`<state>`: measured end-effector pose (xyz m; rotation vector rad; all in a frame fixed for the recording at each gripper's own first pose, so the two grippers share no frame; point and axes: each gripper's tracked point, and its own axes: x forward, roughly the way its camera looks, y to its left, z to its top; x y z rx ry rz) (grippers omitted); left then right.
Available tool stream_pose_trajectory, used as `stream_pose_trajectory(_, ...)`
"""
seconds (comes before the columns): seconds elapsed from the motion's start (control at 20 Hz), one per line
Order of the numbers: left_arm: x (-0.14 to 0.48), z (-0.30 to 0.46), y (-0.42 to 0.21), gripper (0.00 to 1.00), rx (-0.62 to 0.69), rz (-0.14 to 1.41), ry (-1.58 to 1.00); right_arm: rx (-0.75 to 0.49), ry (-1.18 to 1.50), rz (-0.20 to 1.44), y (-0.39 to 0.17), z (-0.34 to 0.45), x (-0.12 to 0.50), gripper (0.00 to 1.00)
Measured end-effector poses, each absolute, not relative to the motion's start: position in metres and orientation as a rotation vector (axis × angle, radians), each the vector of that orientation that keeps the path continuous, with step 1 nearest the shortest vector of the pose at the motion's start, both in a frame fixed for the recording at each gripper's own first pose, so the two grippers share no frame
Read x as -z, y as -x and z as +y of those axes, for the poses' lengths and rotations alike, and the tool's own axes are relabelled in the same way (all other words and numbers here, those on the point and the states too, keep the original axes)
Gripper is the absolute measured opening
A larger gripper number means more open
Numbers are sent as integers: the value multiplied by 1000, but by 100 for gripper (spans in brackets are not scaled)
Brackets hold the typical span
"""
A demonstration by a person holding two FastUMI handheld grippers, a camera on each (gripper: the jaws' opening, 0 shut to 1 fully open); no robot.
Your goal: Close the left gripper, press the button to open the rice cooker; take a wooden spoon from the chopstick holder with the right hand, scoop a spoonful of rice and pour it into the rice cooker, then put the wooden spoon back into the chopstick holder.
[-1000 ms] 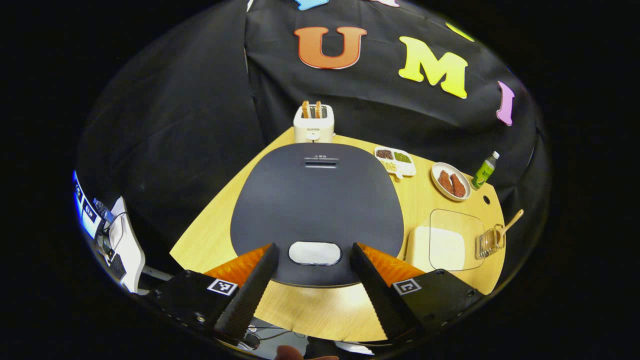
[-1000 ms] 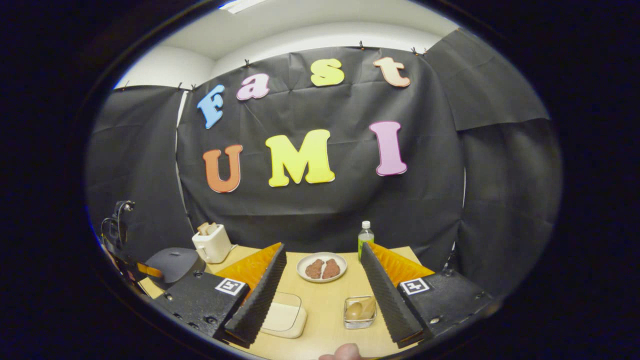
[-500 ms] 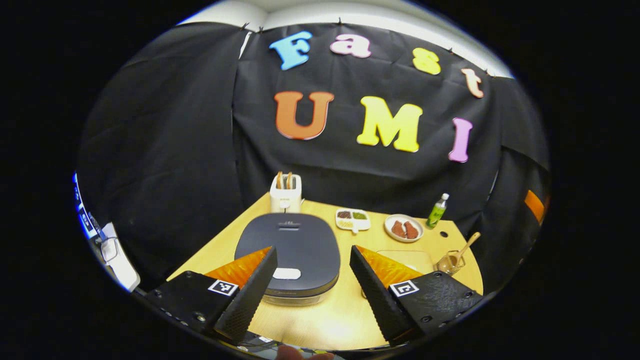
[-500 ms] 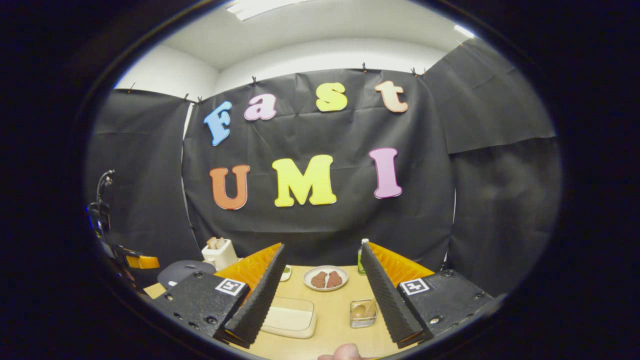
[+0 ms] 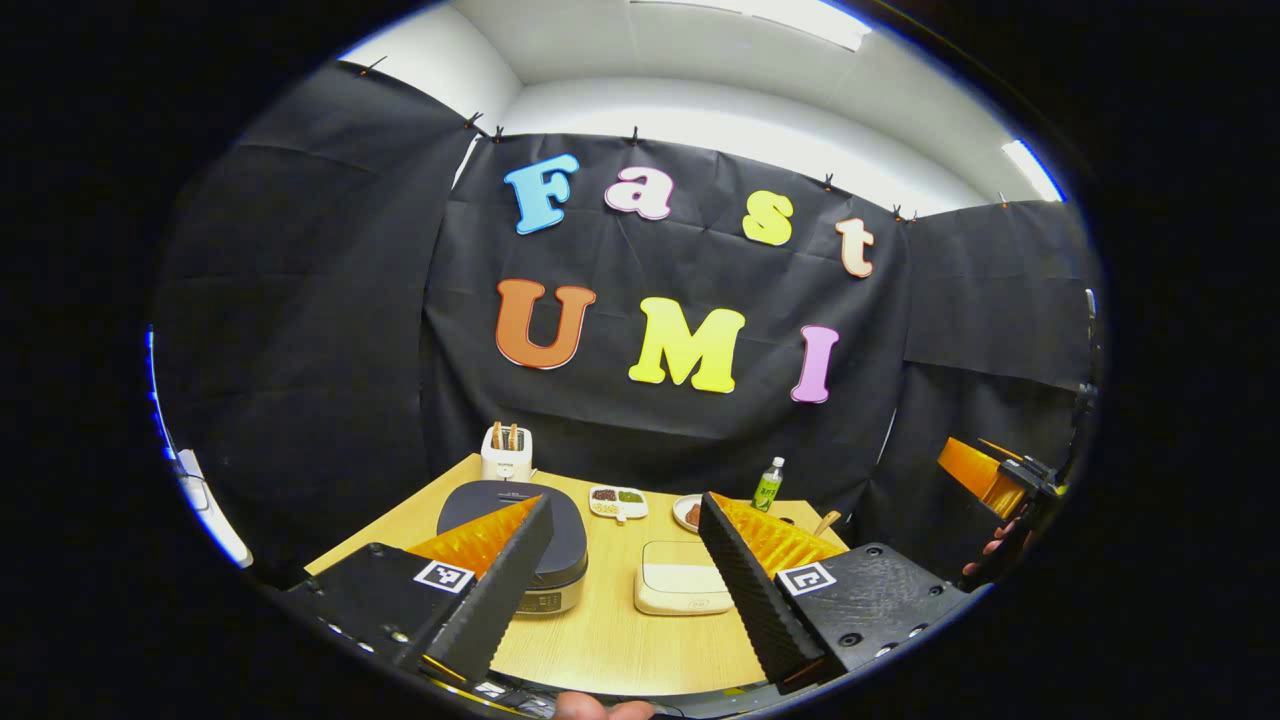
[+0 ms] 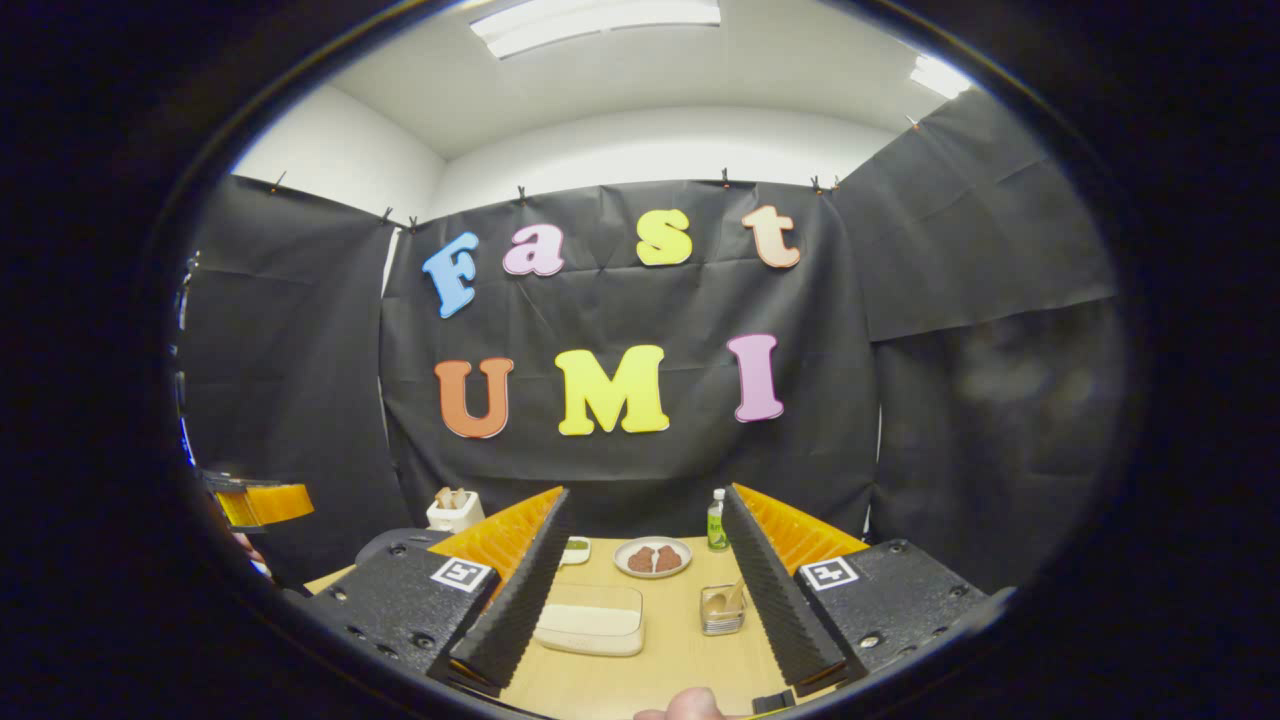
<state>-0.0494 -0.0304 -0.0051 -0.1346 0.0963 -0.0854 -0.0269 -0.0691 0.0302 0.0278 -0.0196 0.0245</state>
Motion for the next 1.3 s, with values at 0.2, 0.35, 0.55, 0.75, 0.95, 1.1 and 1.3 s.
stream_pose_trajectory(0.2,2,-33,80,95,84,50,83,-26,-15,2,64,-60,-23,94)
stream_pose_trajectory(0.35,2,-39,94,95,72,30,64,-31,-7,20,80,-58,-14,100)
stream_pose_trajectory(0.55,4,-41,103,95,58,20,39,-20,2,34,92,-61,-3,97)
stream_pose_trajectory(0.75,6,-43,107,95,49,33,23,-16,6,50,98,-65,3,94)
stream_pose_trajectory(0.95,9,-40,112,94,44,47,22,-22,4,62,101,-64,6,94)
stream_pose_trajectory(1.1,1,-36,112,95,35,31,17,-20,6,56,102,-64,5,94)
stream_pose_trajectory(1.3,2,-27,110,95,8,24,6,-18,12,47,99,-62,2,94)
